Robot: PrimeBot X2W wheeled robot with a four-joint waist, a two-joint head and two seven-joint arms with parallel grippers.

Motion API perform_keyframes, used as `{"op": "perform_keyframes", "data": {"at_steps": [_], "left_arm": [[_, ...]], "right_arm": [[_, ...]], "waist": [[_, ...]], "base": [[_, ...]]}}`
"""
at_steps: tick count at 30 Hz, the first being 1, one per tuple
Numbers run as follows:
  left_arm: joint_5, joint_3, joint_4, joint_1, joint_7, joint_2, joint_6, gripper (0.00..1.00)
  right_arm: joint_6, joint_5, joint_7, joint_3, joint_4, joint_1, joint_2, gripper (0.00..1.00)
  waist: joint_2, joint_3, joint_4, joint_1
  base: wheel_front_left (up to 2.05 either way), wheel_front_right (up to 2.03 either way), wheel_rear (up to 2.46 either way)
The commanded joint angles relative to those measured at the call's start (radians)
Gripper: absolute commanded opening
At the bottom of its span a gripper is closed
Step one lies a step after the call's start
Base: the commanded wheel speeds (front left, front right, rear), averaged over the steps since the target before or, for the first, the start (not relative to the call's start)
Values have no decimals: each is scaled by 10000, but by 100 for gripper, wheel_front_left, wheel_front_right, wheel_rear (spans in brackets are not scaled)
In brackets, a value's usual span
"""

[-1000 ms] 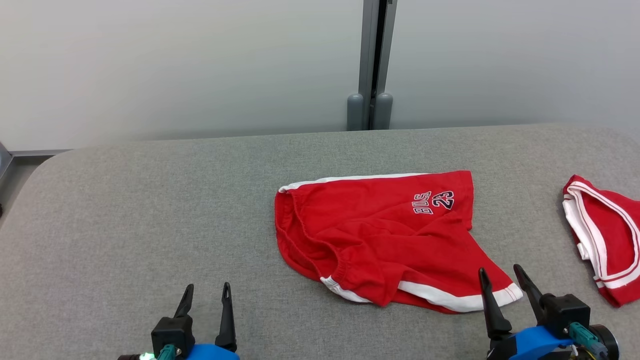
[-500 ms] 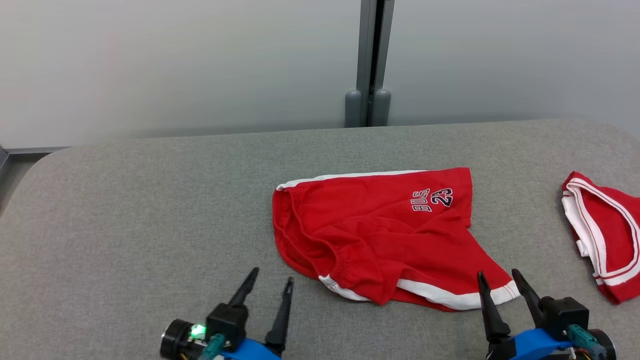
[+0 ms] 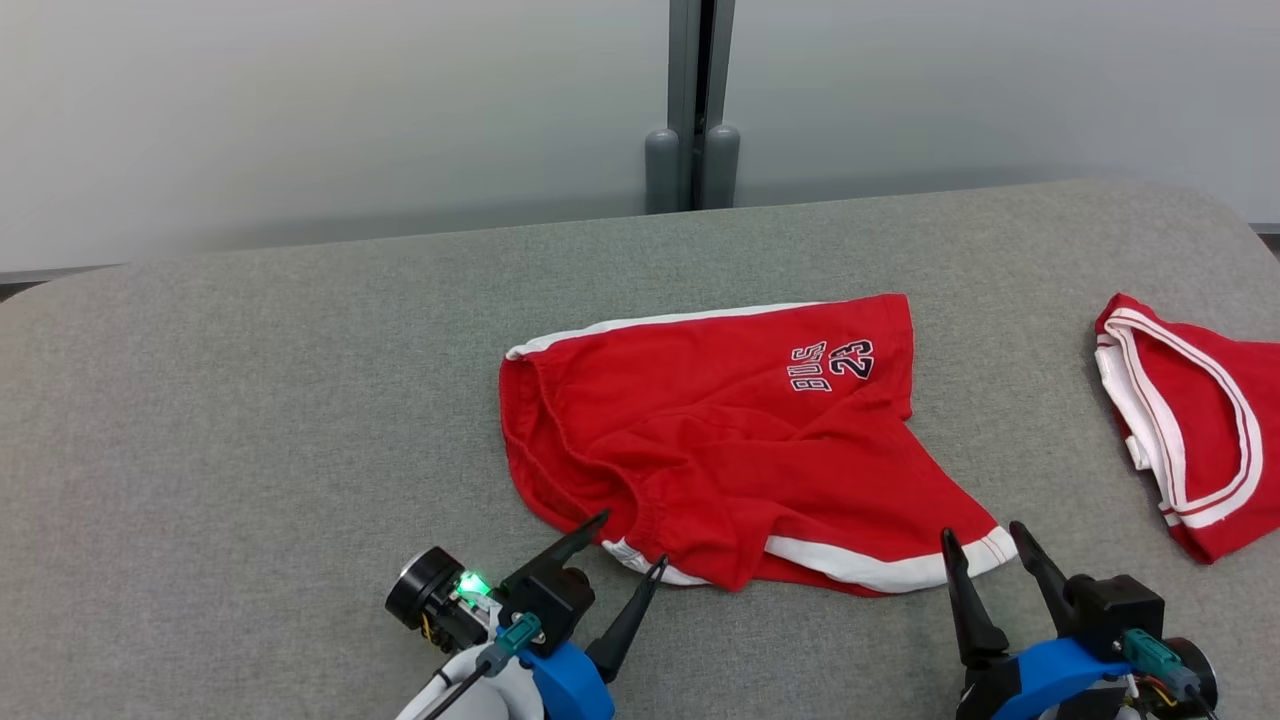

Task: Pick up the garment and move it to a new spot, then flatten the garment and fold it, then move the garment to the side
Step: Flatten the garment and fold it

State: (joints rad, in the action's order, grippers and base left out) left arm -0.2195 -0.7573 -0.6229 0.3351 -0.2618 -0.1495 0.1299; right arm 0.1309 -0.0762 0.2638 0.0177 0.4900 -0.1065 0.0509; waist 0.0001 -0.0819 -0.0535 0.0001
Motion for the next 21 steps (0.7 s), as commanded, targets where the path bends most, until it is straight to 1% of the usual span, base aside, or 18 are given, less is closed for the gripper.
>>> {"op": "perform_keyframes", "data": {"at_steps": [1, 3, 9, 16, 17, 18, 19, 20, 21], "left_arm": [[-111, -117, -159, 312, -41, -80, 7, 100], [-222, -279, -395, 552, -41, -166, 8, 100], [-680, -1263, -1104, 1208, -41, -340, 8, 100], [-1421, -2204, -2174, 1694, -42, -236, 8, 100], [-1571, -2371, -2265, 1720, -42, -209, 9, 85], [-1700, -2493, -2294, 1771, -42, -196, 9, 50], [-1810, -2575, -2291, 1834, -42, -212, 9, 35], [-1911, -2675, -2276, 1865, -42, -239, 9, 8], [-2021, -2744, -2266, 1863, -42, -280, 9, 0]], "right_arm": [[-3, -30, 0, -7, -18, -200, 5, 100], [-3, -63, 0, -28, -36, -193, 3, 100], [-3, -139, 0, -110, 6, -264, 5, 100], [-3, -222, 0, -215, 43, -317, 5, 100], [-3, -225, 0, -216, 50, -332, 6, 100], [-3, -224, 0, -206, 51, -341, 6, 100], [-3, -235, 0, -194, 48, -349, 6, 100], [-3, -251, 0, -184, 47, -355, 4, 100], [-3, -268, 0, -167, 52, -345, 6, 100]], "waist": [[-1, -64, -39, -1], [-1, -146, -93, -1], [-1, -311, -197, -1], [-1, -352, -244, -1], [-1, -354, -240, -1], [-1, -357, -230, -1], [-1, -365, -214, -1], [-1, -375, -194, -1], [-1, -381, -170, -1]], "base": [[0, 0, 0], [0, 0, 0], [0, 0, 0], [0, 0, 0], [0, 0, 0], [0, 0, 0], [0, 0, 0], [0, 0, 0], [0, 0, 0]]}}
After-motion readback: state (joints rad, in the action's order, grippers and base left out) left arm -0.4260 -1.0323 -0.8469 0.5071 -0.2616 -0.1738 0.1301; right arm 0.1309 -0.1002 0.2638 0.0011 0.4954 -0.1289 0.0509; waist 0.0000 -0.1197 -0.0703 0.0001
